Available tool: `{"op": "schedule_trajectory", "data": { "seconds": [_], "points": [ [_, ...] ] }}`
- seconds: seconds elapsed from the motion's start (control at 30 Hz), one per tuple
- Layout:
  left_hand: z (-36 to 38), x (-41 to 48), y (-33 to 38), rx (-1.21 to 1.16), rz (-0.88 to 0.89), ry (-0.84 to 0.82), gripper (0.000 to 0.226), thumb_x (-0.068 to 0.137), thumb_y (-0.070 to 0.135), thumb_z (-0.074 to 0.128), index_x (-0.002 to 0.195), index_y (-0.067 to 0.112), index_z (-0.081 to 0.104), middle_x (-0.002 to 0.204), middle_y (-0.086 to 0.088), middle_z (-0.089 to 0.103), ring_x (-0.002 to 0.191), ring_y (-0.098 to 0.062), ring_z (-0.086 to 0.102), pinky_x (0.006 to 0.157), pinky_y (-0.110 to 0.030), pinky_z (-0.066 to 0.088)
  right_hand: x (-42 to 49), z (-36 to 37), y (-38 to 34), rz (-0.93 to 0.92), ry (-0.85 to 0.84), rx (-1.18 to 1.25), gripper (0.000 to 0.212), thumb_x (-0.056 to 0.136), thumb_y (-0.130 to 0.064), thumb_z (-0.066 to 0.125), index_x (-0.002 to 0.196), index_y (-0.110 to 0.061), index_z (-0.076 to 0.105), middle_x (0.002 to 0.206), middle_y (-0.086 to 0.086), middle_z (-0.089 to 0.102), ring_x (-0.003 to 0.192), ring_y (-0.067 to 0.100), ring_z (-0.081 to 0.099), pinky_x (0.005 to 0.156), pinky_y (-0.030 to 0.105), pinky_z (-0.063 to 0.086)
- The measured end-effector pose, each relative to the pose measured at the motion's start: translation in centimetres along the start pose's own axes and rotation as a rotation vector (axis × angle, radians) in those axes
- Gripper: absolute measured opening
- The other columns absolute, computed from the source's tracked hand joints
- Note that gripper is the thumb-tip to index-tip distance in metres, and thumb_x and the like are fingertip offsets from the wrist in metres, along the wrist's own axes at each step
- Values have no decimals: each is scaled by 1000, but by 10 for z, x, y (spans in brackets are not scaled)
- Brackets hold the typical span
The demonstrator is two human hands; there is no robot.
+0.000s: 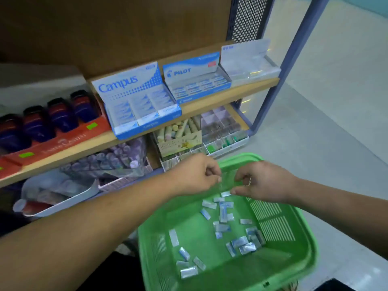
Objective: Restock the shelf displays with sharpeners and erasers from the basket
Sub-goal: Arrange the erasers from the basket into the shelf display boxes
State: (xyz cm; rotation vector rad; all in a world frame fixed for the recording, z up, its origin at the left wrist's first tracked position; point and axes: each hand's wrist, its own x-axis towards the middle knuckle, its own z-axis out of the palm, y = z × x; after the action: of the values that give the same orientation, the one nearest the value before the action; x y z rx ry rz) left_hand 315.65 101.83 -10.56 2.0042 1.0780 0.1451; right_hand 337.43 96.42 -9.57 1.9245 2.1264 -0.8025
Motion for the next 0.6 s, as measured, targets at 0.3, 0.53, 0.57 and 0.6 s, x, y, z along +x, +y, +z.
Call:
{"op": "schedule_trajectory", "data": {
  "seconds": [0.3, 0.53, 0.57, 0.6],
  "points": [
    [113, -37, -95, 288, -468, -345, 42, 89, 33, 73, 128, 20, 66, 130, -5, 63, 117, -26, 60, 98, -30, 49, 14, 111, 30, 143, -570, -31, 79, 84, -60, 73, 149, -23, 47, 155, 4, 46, 136, 25, 50, 112, 34, 41],
    [166, -71, -115, 389, -667, -392, 83, 78, 49, 76, 150, 27, 41, 155, -12, 32, 142, -36, 35, 114, -42, 37, 22, 181, 40, 101, -535, -138, 107, 68, -60, 85, 155, -21, 36, 158, 10, 30, 143, 30, 37, 118, 42, 36],
    [167, -74, -117, 381, -677, -404, 85, 76, 50, 78, 148, 24, 41, 149, -12, 38, 137, -35, 43, 111, -41, 41, 21, 186, 39, 82, -536, -154, 110, 66, -59, 87, 155, -19, 35, 158, 10, 29, 144, 30, 34, 118, 44, 36],
    [167, -77, -118, 365, -684, -409, 85, 74, 49, 79, 146, 22, 43, 144, -12, 42, 132, -33, 49, 108, -40, 45, 20, 190, 39, 74, -532, -160, 112, 64, -58, 89, 154, -19, 36, 156, 9, 29, 143, 30, 33, 117, 46, 38]
  ]
}}
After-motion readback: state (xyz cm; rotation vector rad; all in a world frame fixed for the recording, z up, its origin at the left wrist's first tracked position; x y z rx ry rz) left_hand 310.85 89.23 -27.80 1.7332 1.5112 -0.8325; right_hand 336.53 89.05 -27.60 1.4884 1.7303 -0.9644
